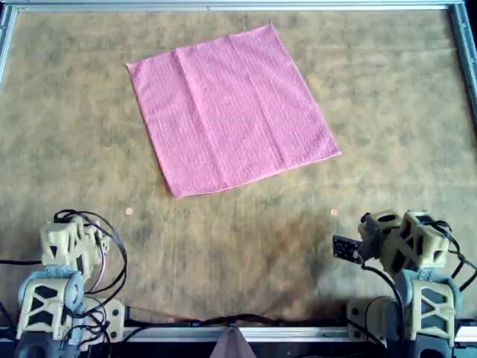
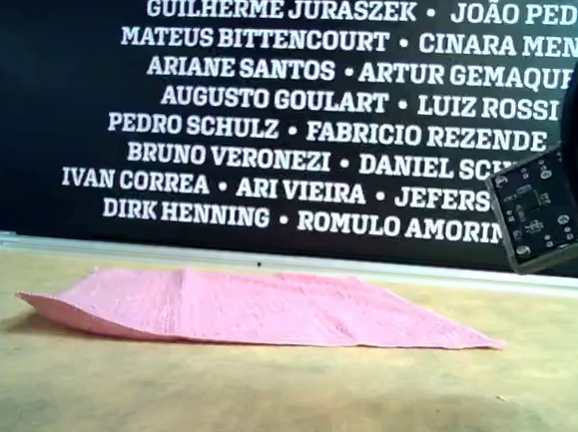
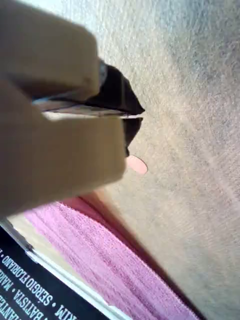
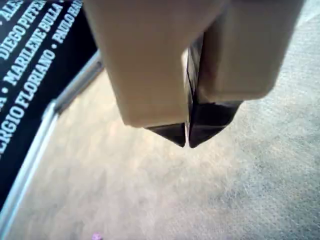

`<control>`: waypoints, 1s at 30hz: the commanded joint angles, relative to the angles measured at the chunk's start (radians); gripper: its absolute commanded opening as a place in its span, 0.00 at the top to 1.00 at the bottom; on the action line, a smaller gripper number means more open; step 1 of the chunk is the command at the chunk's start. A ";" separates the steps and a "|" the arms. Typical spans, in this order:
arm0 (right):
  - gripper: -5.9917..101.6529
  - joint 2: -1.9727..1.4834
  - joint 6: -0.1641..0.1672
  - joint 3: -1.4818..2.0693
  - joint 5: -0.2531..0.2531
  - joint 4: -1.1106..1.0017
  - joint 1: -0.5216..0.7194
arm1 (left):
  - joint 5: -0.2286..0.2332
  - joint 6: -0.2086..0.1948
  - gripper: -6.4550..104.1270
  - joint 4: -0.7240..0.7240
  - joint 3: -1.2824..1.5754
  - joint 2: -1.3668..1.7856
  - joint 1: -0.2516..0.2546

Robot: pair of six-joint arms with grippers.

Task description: Fold a cloth

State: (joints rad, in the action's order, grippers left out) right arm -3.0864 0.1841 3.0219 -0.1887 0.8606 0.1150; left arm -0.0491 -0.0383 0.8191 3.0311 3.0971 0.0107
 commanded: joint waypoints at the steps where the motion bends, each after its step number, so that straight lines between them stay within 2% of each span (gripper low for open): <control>1: 0.93 -0.044 0.005 0.008 -0.012 0.011 -0.009 | -0.003 -0.005 0.95 0.002 -0.021 0.005 -0.008; 5: 0.86 -0.044 0.006 0.000 -0.064 -0.046 -0.008 | -0.008 -0.005 0.94 -0.023 -0.025 0.008 -0.006; 7: 0.79 -0.044 0.006 0.002 -0.084 -0.110 -0.006 | -0.032 -0.005 0.93 -0.025 -0.026 0.009 0.003; 11: 0.59 -0.044 0.006 0.011 -0.087 -0.192 -0.008 | -0.178 -0.005 0.83 -0.029 -0.028 0.009 0.074; 13: 0.50 -0.044 -0.002 0.002 -0.087 -0.213 -0.008 | -0.244 0.008 0.75 -0.067 -0.021 0.008 0.084; 14: 0.47 -0.044 -0.006 -0.005 -0.087 -0.218 -0.008 | -0.262 0.008 0.71 -0.101 -0.017 0.008 0.084; 17: 0.38 -0.044 -0.008 -0.005 -0.086 -0.225 -0.006 | -0.272 0.008 0.61 -0.212 -0.018 0.008 0.084; 22: 0.33 -0.044 -0.009 -0.009 -0.074 -0.245 -0.006 | -0.287 -0.005 0.54 -0.336 -0.025 0.008 0.095; 26: 0.33 -0.044 0.005 -0.006 -0.071 -0.345 -0.005 | -0.287 -0.005 0.53 -0.354 -0.026 0.006 0.152; 28: 0.34 -0.044 0.006 -0.008 -0.071 -0.374 -0.006 | -0.270 -0.005 0.53 -0.354 -0.028 0.006 0.187; 30: 0.34 -0.044 0.008 -0.008 -0.071 -0.379 -0.008 | -0.268 -0.005 0.53 -0.354 -0.034 0.006 0.202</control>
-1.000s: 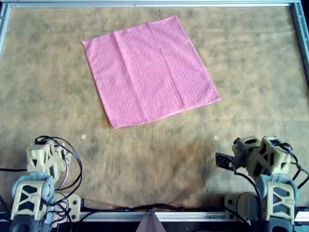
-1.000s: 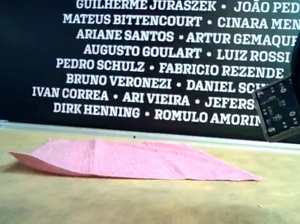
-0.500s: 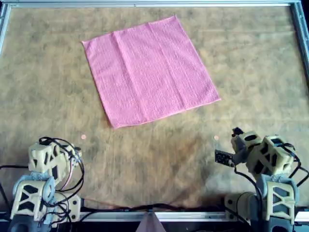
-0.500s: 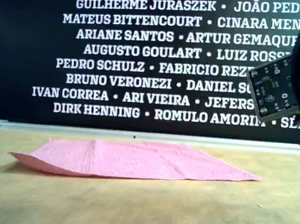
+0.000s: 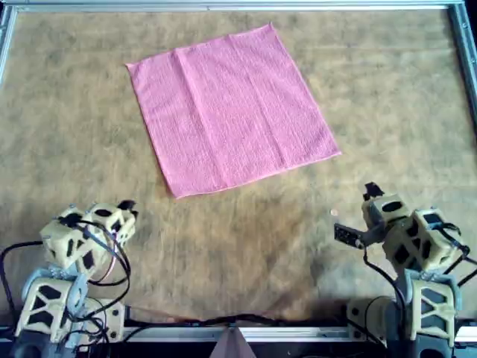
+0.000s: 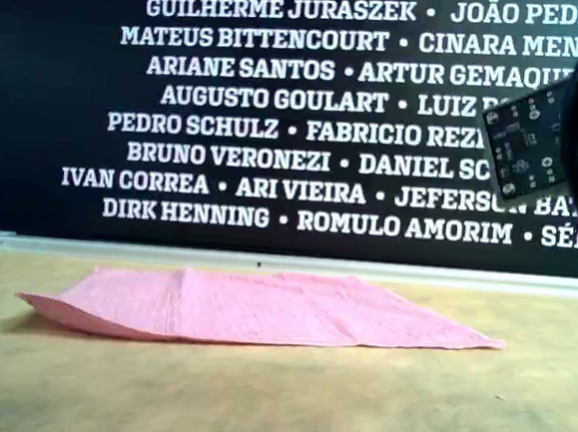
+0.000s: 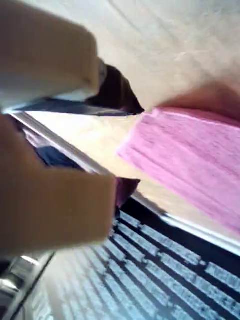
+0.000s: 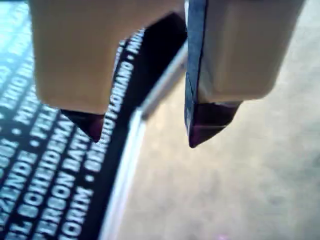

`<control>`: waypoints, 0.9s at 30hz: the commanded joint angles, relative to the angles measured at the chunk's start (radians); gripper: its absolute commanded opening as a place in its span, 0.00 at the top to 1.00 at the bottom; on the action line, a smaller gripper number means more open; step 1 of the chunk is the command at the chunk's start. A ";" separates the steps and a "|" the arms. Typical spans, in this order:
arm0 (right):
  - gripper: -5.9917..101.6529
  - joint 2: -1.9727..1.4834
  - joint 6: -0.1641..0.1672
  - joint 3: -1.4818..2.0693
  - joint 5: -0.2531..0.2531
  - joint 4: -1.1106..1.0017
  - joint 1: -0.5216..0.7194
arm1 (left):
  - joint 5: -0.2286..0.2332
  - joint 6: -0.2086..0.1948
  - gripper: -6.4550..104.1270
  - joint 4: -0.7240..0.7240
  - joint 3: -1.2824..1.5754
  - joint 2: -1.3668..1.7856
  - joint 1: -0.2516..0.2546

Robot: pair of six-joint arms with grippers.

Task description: Fold a cloth

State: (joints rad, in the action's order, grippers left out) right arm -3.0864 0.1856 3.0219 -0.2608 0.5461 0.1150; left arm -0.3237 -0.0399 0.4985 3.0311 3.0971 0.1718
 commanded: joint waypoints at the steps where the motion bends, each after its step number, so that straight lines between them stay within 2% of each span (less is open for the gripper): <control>1: 0.33 -0.044 0.008 -0.008 0.002 -0.064 -0.008 | 0.006 -0.003 0.53 -0.034 -0.043 0.006 0.040; 7: 0.33 -0.043 0.009 -0.048 -0.002 -0.064 -0.008 | 0.006 -0.006 0.53 -0.034 -0.141 0.006 0.046; 13: 0.33 0.000 -0.006 -0.216 -0.014 -0.046 -0.009 | -0.003 -0.006 0.53 -0.034 -0.288 -0.025 0.046; 16: 0.33 0.163 -0.006 -0.322 -0.014 -0.046 -0.009 | -0.003 -0.006 0.53 -0.035 -0.364 -0.141 0.046; 22: 0.33 0.788 -0.008 -0.588 -0.015 -0.058 -0.009 | -0.012 -0.003 0.53 -0.037 -0.491 -0.620 0.049; 24: 0.33 0.963 -0.008 -0.663 -0.015 -0.061 -0.009 | -0.012 0.006 0.53 -0.037 -0.528 -0.735 0.069; 27: 0.33 1.164 -0.008 -0.759 -0.015 -0.064 -0.009 | -0.012 0.009 0.53 -0.037 -0.561 -0.851 0.146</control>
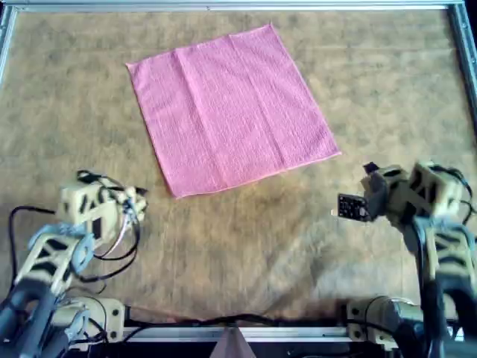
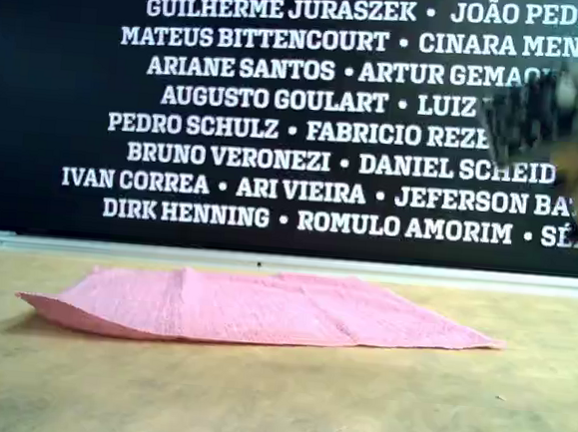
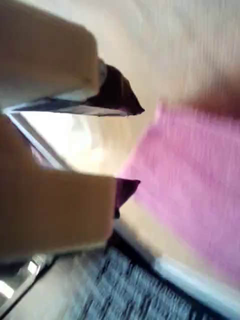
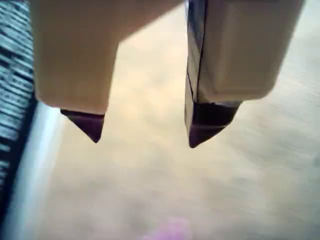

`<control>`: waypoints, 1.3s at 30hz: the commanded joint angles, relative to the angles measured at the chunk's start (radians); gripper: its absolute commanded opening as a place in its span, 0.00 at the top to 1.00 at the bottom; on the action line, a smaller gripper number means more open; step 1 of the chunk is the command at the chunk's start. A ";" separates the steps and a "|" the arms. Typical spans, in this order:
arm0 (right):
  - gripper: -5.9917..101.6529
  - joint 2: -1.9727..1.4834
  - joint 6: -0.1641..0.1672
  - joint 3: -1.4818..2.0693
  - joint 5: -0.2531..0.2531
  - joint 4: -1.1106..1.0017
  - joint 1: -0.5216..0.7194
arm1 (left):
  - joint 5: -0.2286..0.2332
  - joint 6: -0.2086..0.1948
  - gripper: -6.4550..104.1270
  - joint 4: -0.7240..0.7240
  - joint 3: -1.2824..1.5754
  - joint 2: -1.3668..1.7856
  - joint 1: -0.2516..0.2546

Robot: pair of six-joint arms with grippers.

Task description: Fold a cloth

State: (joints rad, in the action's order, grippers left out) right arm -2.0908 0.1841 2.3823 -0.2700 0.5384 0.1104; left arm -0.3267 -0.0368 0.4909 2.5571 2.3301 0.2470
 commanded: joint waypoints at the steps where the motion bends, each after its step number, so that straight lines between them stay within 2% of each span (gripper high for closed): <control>1: 0.33 0.218 -0.006 -0.150 -0.006 -0.057 -0.005 | -0.009 0.002 0.53 -0.029 -0.098 -0.114 0.101; 3: 0.33 0.301 -0.006 -0.202 -0.006 -0.057 -0.005 | 0.003 0.002 0.53 -0.029 -0.123 -0.170 0.161; 5: 0.33 0.357 -0.006 -0.239 -0.006 -0.057 -0.008 | 0.008 0.003 0.53 -0.029 -0.164 -0.224 0.189; 11: 0.33 0.492 -0.006 -0.364 0.002 -0.058 -0.077 | 0.009 -0.005 0.53 -0.029 -0.339 -0.436 0.184; 17: 0.33 0.620 -0.006 -0.485 0.009 -0.058 -0.129 | 0.009 0.006 0.53 -0.029 -0.499 -0.635 0.179; 28: 0.33 0.752 -0.002 -0.609 0.009 -0.058 -0.129 | 0.009 0.006 0.53 -0.029 -0.652 -0.778 0.179; 39: 0.33 0.798 0.006 -0.681 0.005 -0.058 -0.146 | 0.009 0.008 0.53 -0.029 -0.661 -0.816 0.189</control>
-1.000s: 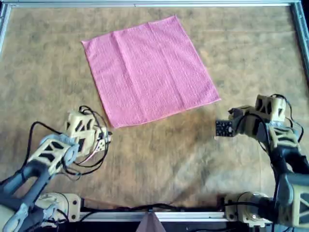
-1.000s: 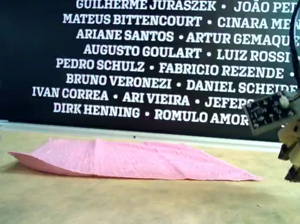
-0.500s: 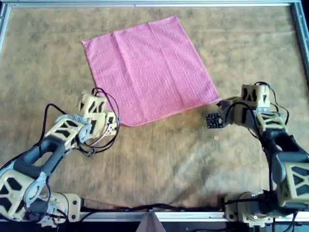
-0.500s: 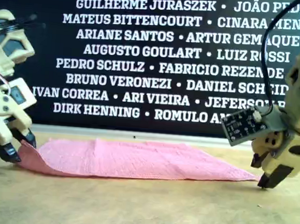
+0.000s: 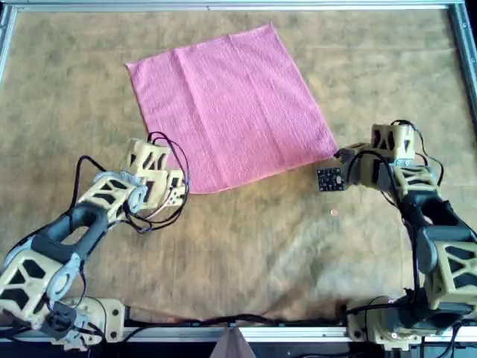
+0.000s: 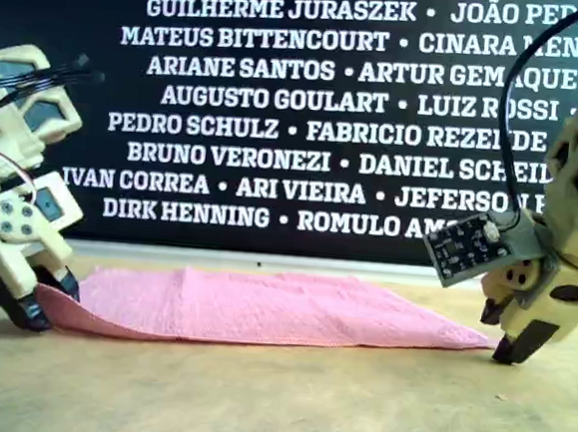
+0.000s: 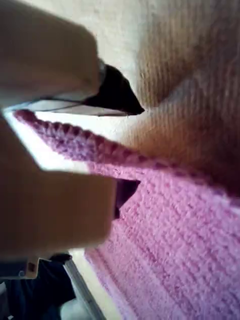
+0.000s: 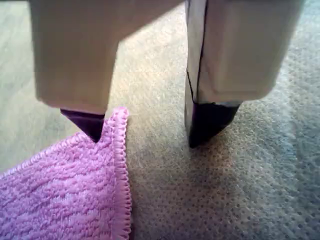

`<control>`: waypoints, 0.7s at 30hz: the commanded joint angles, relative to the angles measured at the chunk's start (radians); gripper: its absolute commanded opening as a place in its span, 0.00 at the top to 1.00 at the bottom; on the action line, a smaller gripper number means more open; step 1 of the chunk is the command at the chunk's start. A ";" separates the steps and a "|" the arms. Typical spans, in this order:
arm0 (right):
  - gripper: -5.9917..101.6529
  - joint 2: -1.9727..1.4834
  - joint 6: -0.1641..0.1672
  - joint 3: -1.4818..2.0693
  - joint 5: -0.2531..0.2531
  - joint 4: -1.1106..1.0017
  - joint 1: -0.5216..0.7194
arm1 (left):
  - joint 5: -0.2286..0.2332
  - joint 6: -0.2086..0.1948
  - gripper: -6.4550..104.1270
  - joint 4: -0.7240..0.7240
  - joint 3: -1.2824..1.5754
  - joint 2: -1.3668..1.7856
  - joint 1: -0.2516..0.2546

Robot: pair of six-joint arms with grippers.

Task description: Fold a cloth

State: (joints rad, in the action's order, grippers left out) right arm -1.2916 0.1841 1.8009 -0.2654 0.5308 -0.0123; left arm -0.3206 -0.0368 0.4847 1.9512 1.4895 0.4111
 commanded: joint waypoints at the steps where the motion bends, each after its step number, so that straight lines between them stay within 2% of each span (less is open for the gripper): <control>1: 0.33 0.018 0.006 -0.107 0.005 -0.051 -0.034 | 0.003 0.008 0.53 -0.023 -0.055 0.025 0.025; 5: 0.33 0.098 0.008 -0.167 0.005 -0.049 -0.075 | 0.003 0.008 0.53 -0.023 -0.055 0.025 0.026; 7: 0.34 0.130 -0.002 -0.219 0.005 -0.043 -0.080 | 0.003 0.008 0.53 -0.023 -0.055 0.025 0.026; 21: 0.34 0.192 -0.005 -0.327 0.006 -0.031 -0.092 | 0.003 0.008 0.54 -0.023 -0.078 0.023 0.018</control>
State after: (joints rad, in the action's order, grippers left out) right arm -1.0861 0.1825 1.5263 -0.2608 0.5277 -0.0905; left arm -0.3206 -0.0322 0.4847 1.9282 1.4895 0.4111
